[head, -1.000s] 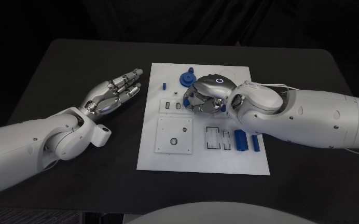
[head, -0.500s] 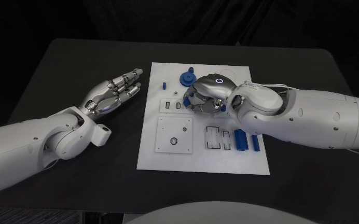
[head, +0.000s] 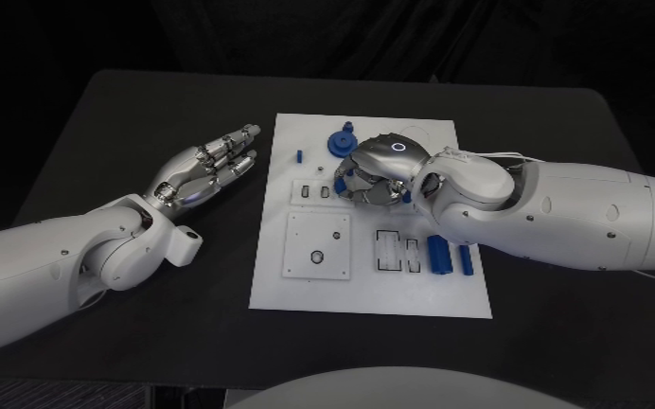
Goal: Assemble the parts on the task board
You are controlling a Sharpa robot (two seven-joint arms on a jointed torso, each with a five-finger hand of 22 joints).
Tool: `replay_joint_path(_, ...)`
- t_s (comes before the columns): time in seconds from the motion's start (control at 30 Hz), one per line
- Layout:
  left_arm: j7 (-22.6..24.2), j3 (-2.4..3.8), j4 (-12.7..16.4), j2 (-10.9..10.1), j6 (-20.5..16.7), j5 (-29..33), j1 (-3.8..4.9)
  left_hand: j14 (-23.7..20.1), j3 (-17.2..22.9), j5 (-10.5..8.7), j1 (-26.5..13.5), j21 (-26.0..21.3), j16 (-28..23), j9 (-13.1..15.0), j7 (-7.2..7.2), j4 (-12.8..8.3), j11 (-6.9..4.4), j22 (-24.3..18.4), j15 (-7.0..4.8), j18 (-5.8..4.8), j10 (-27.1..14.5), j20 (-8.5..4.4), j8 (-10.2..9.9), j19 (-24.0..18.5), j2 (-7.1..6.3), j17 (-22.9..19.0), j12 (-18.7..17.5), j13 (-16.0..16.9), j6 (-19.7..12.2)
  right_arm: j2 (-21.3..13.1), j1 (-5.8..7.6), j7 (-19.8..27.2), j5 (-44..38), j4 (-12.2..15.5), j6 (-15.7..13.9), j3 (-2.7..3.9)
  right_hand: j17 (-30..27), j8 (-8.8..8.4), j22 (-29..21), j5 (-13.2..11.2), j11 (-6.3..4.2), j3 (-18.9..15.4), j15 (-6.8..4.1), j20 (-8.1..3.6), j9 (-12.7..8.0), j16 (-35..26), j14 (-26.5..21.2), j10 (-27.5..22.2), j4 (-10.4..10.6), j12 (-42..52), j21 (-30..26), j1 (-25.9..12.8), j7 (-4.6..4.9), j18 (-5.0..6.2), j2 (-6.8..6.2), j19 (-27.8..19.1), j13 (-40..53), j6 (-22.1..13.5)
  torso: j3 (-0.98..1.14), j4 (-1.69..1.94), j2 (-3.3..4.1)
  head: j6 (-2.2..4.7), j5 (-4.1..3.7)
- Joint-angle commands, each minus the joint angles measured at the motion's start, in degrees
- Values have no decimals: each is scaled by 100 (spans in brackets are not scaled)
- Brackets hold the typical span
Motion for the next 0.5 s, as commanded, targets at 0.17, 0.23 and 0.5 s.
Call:
replay_joint_path(0.17,452,4,3,9,67,-2,-6,9,40,-17,-51,19,-21,4,-7,10,38,8,27,104,-2,23,-15,-2,7,-5,16,5,-34,8,-39,-149,-65,-27,217,-24,807,-18,733,-58,50,-2,33,7,-14,-27,407,508,-19,-30,-35,-70,-8,66,26,-17,1414,-14,0,5,2,-8,3)
replay_joint_path(0.23,448,4,2,9,67,-2,-7,9,42,-24,-55,19,-21,4,-5,11,37,8,27,105,-2,24,-15,-3,11,-5,16,5,-35,10,-39,-142,-65,-30,205,-24,805,-14,730,-64,49,2,33,8,-11,-29,406,500,-25,-37,-43,-66,-11,68,29,-20,1407,-5,0,5,2,-8,3)
replay_joint_path(0.5,431,4,-3,8,68,-2,-8,9,43,-30,-58,18,-21,3,-3,12,37,7,26,105,-4,24,-16,-3,13,-5,15,5,-38,23,-39,-88,-65,-19,136,-24,793,-38,727,-203,56,-12,37,12,-4,-42,402,489,-38,-46,-65,-101,-3,71,14,-26,1397,-32,-1,4,3,-18,6)
